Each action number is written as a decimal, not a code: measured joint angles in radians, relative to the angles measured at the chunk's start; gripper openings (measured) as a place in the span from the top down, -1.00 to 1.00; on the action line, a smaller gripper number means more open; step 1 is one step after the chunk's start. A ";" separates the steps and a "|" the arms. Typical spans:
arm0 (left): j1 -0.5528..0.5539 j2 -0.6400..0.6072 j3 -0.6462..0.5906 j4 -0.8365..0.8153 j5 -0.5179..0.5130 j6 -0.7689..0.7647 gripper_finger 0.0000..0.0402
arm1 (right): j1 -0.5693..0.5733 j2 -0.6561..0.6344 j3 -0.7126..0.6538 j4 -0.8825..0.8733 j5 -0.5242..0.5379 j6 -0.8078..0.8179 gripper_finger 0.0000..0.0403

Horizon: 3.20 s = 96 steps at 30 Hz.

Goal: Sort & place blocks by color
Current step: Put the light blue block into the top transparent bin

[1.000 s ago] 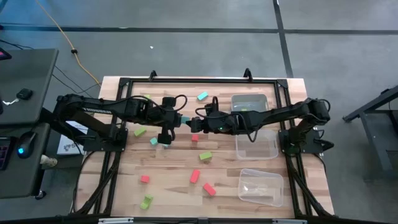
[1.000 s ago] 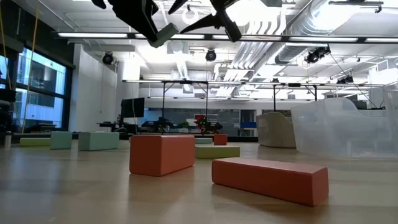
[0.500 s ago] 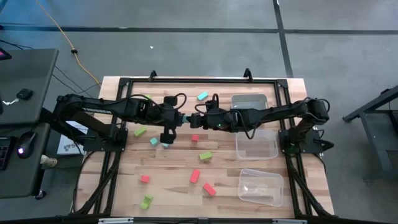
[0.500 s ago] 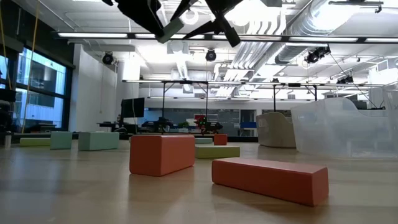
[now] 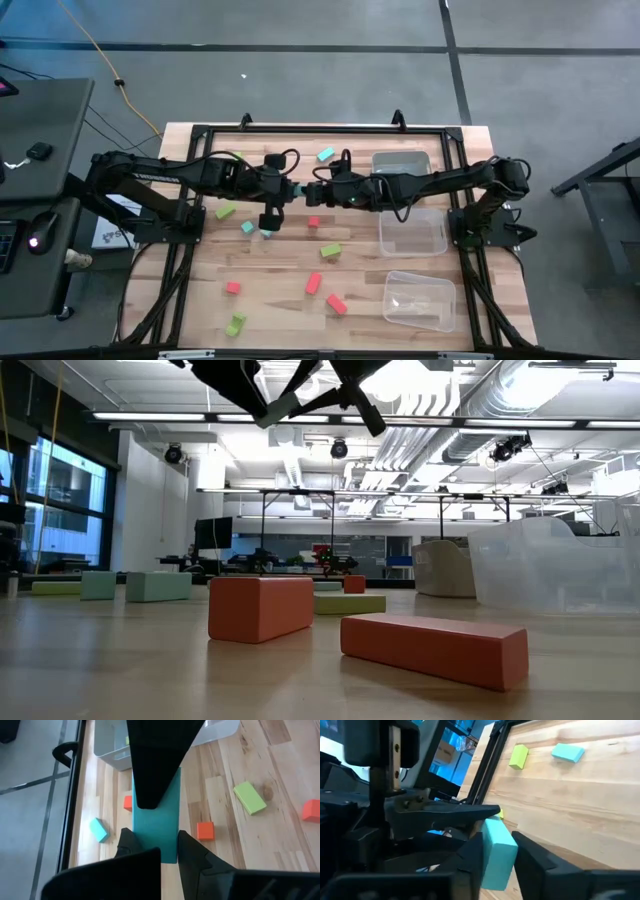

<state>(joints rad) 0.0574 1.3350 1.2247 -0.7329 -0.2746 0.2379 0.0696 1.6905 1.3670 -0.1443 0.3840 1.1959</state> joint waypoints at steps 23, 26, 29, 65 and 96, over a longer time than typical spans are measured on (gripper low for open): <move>0.001 0.000 0.000 -0.001 0.036 0.000 0.72 | 0.003 -0.001 -0.001 -0.016 -0.022 -0.052 0.81; 0.001 0.000 0.000 -0.001 0.054 -0.006 0.57 | 0.004 -0.001 -0.001 -0.029 -0.023 -0.057 0.81; 0.001 0.000 0.000 -0.002 0.045 -0.037 0.44 | 0.008 -0.001 -0.001 -0.058 -0.032 -0.072 0.81; 0.002 0.000 0.000 -0.088 0.013 -0.333 0.32 | 0.062 -0.175 -0.001 -1.080 -0.090 -0.123 0.80; 0.008 0.000 0.000 -0.078 0.001 -0.445 0.31 | 0.259 -0.174 -0.190 -1.221 -0.202 0.072 0.81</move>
<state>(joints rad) 0.0650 1.3350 1.2247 -0.8109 -0.2737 -0.2073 0.3284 1.5166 1.1769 -1.3654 0.1818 1.2678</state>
